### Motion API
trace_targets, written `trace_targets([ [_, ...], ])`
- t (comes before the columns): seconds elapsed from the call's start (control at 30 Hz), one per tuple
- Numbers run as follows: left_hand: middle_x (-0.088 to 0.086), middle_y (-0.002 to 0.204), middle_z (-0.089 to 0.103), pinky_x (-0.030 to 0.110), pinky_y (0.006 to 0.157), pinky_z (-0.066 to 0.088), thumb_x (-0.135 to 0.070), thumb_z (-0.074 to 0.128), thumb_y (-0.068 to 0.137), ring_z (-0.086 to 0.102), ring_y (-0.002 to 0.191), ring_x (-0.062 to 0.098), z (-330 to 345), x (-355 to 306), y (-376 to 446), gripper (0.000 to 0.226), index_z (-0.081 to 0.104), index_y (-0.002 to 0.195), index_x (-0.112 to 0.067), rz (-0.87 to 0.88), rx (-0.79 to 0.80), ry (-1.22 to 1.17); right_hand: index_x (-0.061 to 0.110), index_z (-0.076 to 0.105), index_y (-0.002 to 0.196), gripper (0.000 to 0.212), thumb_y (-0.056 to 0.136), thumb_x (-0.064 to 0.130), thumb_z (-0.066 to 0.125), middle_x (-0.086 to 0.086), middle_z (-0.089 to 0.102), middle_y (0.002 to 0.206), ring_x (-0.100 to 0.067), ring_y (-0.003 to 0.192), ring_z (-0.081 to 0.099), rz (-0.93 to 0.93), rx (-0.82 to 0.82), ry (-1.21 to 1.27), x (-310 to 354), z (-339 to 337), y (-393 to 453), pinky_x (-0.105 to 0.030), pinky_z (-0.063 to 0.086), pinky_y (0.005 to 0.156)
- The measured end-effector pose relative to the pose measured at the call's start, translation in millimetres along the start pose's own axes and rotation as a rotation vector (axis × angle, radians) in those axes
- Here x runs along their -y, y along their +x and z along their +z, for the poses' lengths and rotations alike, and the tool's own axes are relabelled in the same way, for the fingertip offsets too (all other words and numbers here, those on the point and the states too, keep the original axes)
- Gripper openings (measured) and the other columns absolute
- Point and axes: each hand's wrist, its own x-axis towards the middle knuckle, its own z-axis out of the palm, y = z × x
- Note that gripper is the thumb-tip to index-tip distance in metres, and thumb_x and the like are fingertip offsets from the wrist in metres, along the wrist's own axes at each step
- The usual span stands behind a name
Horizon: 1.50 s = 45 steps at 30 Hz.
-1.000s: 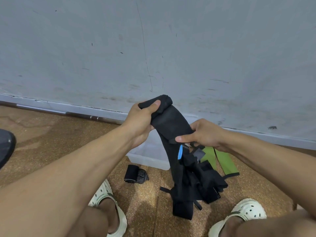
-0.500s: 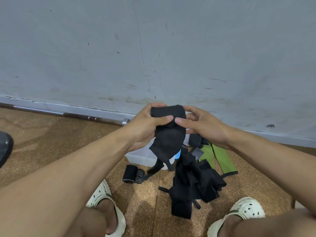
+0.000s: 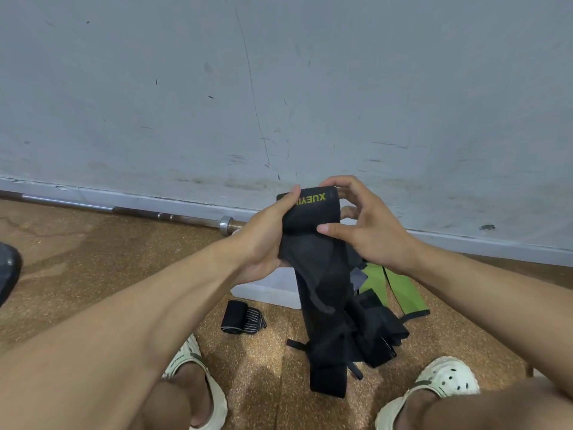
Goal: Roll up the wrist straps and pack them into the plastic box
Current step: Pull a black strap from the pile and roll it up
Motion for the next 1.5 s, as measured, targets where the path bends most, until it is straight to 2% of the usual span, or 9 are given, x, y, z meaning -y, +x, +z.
trace_targets([
  [0.27, 0.013, 0.123, 0.073, 0.049, 0.100, 0.054, -0.039, 0.049, 0.105, 0.069, 0.117, 0.028, 0, -2, -3, 0.041, 0.065, 0.132, -0.013, 0.049, -0.109, -0.093, 0.030, 0.060, 0.132, 0.057, 0.088, -0.004, 0.075, 0.006, 0.064, 0.133, -0.021, 0.111, 0.070, 0.035, 0.040, 0.162, -1, -4, 3, -0.044, 0.060, 0.095],
  [0.37, 0.013, 0.127, 0.071, 0.045, 0.088, 0.058, -0.033, 0.050, 0.104, 0.068, 0.118, 0.029, -3, -3, -4, 0.038, 0.063, 0.134, -0.013, 0.086, -0.109, -0.073, 0.027, 0.060, 0.138, 0.050, 0.090, 0.022, 0.073, 0.006, 0.067, 0.135, -0.020, 0.120, 0.068, 0.175, 0.089, 0.387, 2, -5, 6, -0.042, 0.057, 0.099],
  [0.53, 0.014, 0.133, 0.066, 0.048, 0.093, 0.058, -0.022, 0.058, 0.100, 0.066, 0.114, 0.026, -9, -4, 0, 0.037, 0.061, 0.137, -0.016, 0.152, -0.130, -0.062, 0.038, 0.062, 0.134, 0.045, 0.093, 0.057, 0.059, 0.007, 0.069, 0.131, -0.033, 0.112, 0.067, 0.325, 0.184, 0.332, 0, -3, 6, -0.050, 0.053, 0.102],
  [0.8, 0.007, 0.112, 0.067, 0.043, 0.088, 0.057, -0.003, 0.051, 0.093, 0.063, 0.101, 0.022, -5, -4, -2, 0.046, 0.061, 0.133, -0.024, 0.150, -0.125, -0.059, 0.023, 0.060, 0.131, 0.031, 0.101, 0.015, 0.061, -0.018, 0.066, 0.129, -0.029, 0.100, 0.069, 0.319, 0.139, 0.444, -3, -3, 4, -0.041, 0.057, 0.085],
  [1.0, 0.011, 0.126, 0.071, 0.049, 0.103, 0.054, -0.032, 0.055, 0.102, 0.067, 0.117, 0.026, -4, -3, -2, 0.036, 0.064, 0.133, -0.016, 0.068, -0.098, -0.029, 0.021, 0.065, 0.117, 0.032, 0.098, -0.004, 0.060, 0.003, 0.063, 0.131, -0.023, 0.104, 0.069, 0.231, 0.131, 0.430, -8, -7, 1, -0.034, 0.060, 0.077],
  [1.1, 0.012, 0.123, 0.073, 0.047, 0.101, 0.055, -0.022, 0.055, 0.103, 0.069, 0.116, 0.026, -6, -2, 0, 0.033, 0.064, 0.132, -0.008, 0.079, -0.107, -0.054, 0.023, 0.066, 0.109, 0.037, 0.095, -0.011, 0.061, 0.004, 0.063, 0.132, -0.031, 0.101, 0.069, 0.202, 0.121, 0.382, -10, -7, 0, -0.036, 0.059, 0.079],
  [1.27, 0.011, 0.120, 0.073, 0.042, 0.088, 0.060, -0.007, 0.062, 0.098, 0.070, 0.112, 0.027, -8, -4, 3, 0.030, 0.064, 0.128, -0.007, 0.156, -0.174, -0.040, 0.029, 0.052, 0.143, 0.058, 0.095, 0.001, 0.066, 0.002, 0.063, 0.138, -0.027, 0.118, 0.069, 0.288, 0.112, 0.437, -3, -9, 3, -0.048, 0.056, 0.100],
  [1.37, 0.014, 0.121, 0.068, 0.041, 0.088, 0.060, 0.001, 0.066, 0.093, 0.067, 0.113, 0.029, -9, -4, 2, 0.034, 0.066, 0.125, -0.011, 0.199, -0.178, 0.007, 0.027, 0.055, 0.140, 0.044, 0.098, 0.030, 0.065, -0.004, 0.070, 0.132, -0.028, 0.117, 0.069, 0.380, 0.232, 0.405, -3, -7, 4, -0.049, 0.055, 0.101],
  [1.5, 0.016, 0.130, 0.063, 0.043, 0.092, 0.058, 0.006, 0.070, 0.088, 0.066, 0.115, 0.029, -9, -3, 0, 0.044, 0.065, 0.126, -0.015, 0.212, -0.148, 0.006, 0.022, 0.055, 0.138, 0.041, 0.099, 0.026, 0.065, -0.009, 0.069, 0.131, -0.029, 0.116, 0.070, 0.358, 0.183, 0.392, -7, -3, 2, -0.050, 0.056, 0.098],
])
